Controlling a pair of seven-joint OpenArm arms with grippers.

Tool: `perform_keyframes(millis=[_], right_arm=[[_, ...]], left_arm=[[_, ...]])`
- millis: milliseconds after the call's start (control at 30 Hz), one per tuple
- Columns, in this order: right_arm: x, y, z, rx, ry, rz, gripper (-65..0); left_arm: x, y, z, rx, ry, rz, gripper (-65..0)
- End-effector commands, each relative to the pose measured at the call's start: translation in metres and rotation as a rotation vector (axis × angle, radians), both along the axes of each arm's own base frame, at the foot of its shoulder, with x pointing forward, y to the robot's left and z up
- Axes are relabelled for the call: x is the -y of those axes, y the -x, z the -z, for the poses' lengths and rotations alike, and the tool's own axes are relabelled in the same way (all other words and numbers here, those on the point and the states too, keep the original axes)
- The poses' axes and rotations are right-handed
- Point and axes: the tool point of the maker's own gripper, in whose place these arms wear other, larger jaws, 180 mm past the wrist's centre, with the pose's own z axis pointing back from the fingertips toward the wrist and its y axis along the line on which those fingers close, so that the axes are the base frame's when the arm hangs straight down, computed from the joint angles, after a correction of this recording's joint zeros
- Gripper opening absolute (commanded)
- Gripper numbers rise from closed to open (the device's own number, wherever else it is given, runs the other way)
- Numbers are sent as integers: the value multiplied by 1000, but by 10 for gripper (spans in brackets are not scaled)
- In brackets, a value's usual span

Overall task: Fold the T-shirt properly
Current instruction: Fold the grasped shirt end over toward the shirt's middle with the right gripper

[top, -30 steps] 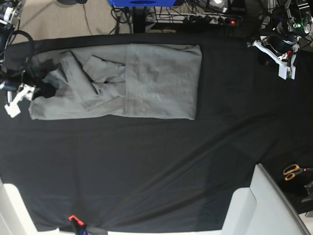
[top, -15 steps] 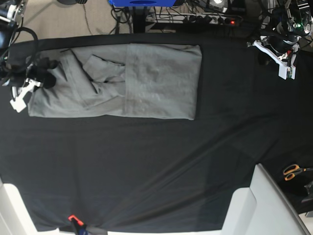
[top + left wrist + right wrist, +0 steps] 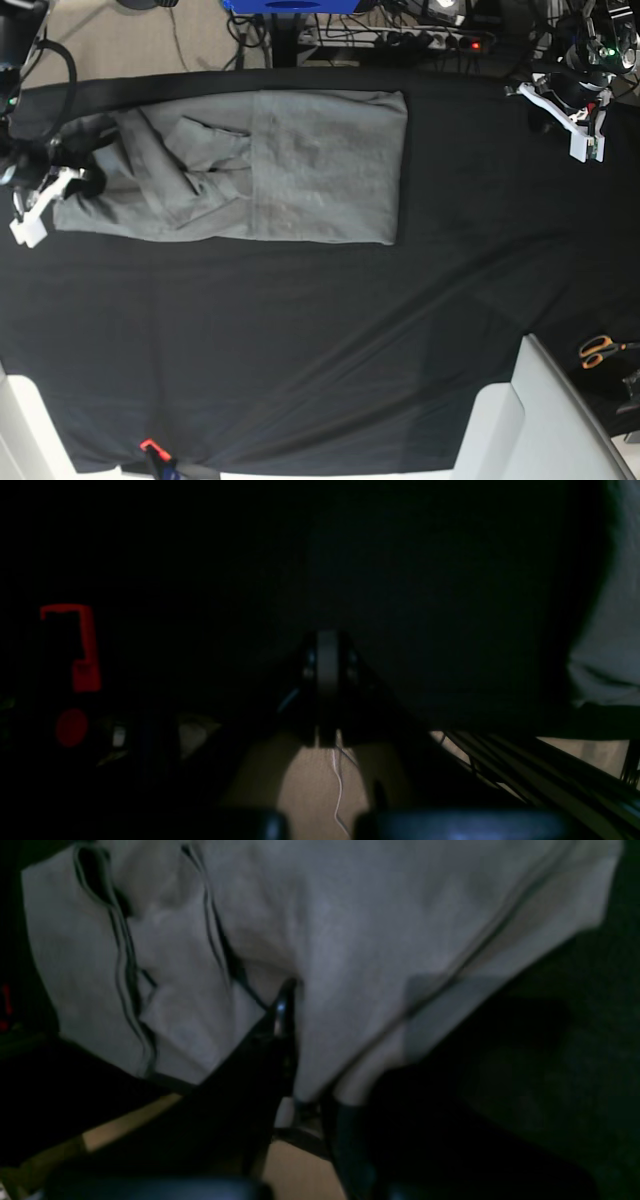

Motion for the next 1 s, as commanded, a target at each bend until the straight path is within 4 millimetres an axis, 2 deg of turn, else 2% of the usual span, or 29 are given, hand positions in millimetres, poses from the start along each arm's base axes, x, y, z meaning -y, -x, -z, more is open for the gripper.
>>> perform_keyframes(millis=[0,100,433,567,633,800,967], right_arm=[[5,-14,-16,58,10,26,-644],[-10,-13,-22,47,24,22,-644],[-83,-16,-38,-19,17,18,-644],[-114,-11,-41,-67,2,25,-644],[-131,-7,-39,-83,-2,26,-644],[-167,17,-26,-195,2,18,-644],[-187,33,-15,-268,60,33,-645]], left_arm=[[-4,-5,-7,27,-12,6,-650],[-4,-5,-7,27,-12,6,-650],[-4,-5,-7,27,-12,6,-650],[-4,-5,-7,27,-12,6,-650],[-4,-5,-7,27,-12,6,-650],[-4,-5,-7,27,-13,4,-650],[-4,-5,-7,27,-14,5,-650]])
